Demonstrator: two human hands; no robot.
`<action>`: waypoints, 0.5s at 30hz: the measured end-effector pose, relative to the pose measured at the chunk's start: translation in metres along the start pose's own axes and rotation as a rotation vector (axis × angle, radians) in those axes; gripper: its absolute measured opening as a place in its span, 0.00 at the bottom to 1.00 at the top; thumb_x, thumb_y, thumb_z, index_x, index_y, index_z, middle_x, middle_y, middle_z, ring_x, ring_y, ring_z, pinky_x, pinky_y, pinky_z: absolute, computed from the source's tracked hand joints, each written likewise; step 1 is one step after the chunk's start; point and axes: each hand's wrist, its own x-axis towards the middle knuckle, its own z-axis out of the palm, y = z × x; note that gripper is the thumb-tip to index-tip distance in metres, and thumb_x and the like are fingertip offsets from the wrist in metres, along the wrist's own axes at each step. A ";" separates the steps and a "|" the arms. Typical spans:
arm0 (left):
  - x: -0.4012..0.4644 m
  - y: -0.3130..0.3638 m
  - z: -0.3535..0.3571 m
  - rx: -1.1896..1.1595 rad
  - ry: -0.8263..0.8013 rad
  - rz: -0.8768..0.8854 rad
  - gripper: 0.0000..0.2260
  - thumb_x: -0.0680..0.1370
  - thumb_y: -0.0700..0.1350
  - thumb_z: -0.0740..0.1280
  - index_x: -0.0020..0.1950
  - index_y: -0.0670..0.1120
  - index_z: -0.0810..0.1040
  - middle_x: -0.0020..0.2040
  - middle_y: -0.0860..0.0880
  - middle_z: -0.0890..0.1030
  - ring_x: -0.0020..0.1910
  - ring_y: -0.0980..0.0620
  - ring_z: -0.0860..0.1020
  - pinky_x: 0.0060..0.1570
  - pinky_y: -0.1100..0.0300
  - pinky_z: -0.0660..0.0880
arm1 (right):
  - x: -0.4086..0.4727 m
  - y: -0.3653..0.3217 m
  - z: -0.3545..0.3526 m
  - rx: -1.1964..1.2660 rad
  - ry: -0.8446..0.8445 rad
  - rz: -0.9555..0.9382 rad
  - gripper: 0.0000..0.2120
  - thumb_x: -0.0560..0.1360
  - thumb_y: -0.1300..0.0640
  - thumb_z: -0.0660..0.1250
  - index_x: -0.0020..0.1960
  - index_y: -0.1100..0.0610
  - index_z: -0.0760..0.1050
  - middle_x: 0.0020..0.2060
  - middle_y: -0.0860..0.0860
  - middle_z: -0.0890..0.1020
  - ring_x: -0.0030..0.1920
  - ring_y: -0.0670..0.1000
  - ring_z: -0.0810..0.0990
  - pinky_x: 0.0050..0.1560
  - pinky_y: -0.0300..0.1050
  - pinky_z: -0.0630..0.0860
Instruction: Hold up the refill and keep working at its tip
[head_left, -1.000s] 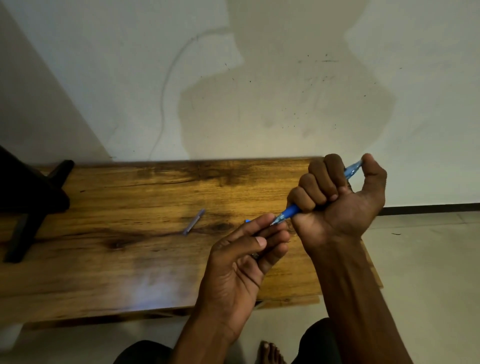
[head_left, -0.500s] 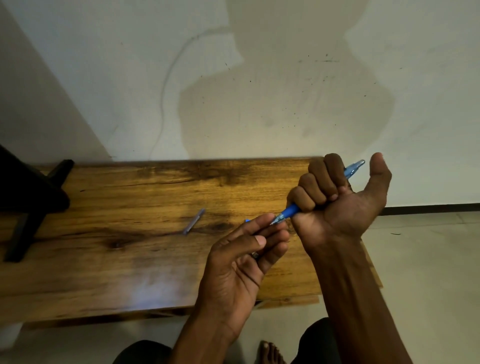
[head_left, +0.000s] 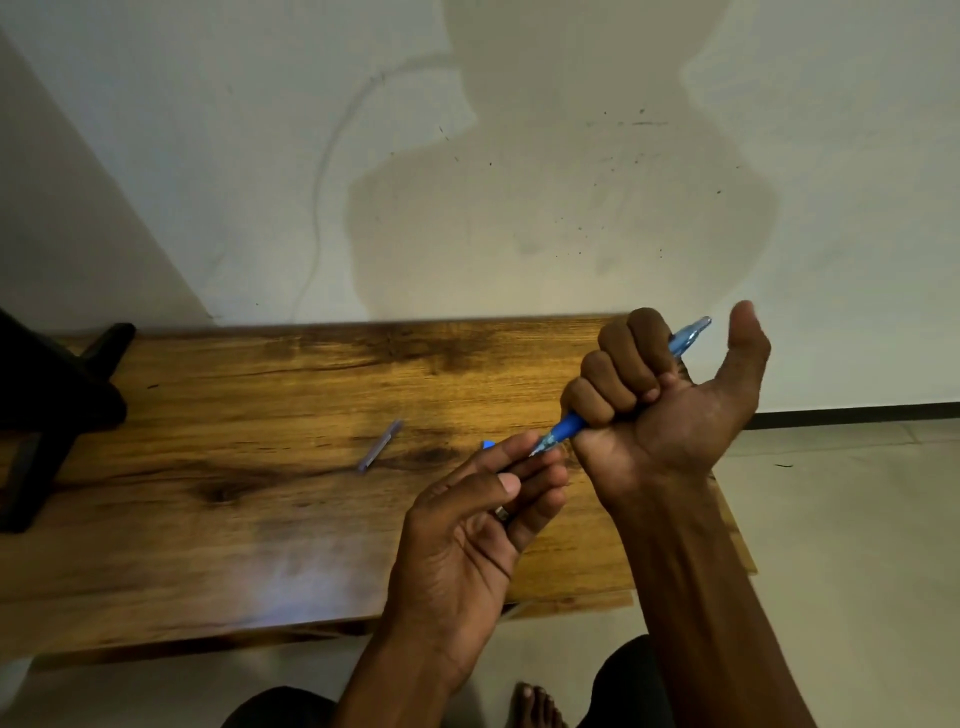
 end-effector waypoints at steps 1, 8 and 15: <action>0.000 0.000 0.000 0.000 0.001 0.001 0.14 0.67 0.33 0.64 0.45 0.37 0.88 0.43 0.37 0.87 0.39 0.46 0.88 0.36 0.60 0.84 | 0.000 0.000 0.000 -0.005 -0.005 0.005 0.28 0.78 0.34 0.48 0.29 0.53 0.55 0.22 0.46 0.56 0.22 0.45 0.52 0.23 0.38 0.50; 0.000 -0.001 -0.001 0.005 -0.010 0.001 0.14 0.67 0.33 0.64 0.45 0.37 0.88 0.43 0.37 0.87 0.39 0.47 0.88 0.36 0.60 0.84 | -0.001 0.000 0.000 -0.019 0.009 -0.029 0.26 0.80 0.39 0.47 0.28 0.53 0.55 0.22 0.46 0.56 0.22 0.45 0.52 0.22 0.37 0.50; 0.001 -0.001 -0.002 0.000 -0.014 0.005 0.13 0.66 0.32 0.66 0.46 0.37 0.88 0.44 0.37 0.87 0.39 0.47 0.87 0.36 0.60 0.84 | 0.000 0.000 -0.004 0.067 0.076 -0.058 0.26 0.80 0.41 0.45 0.27 0.52 0.57 0.23 0.46 0.56 0.22 0.45 0.52 0.22 0.37 0.51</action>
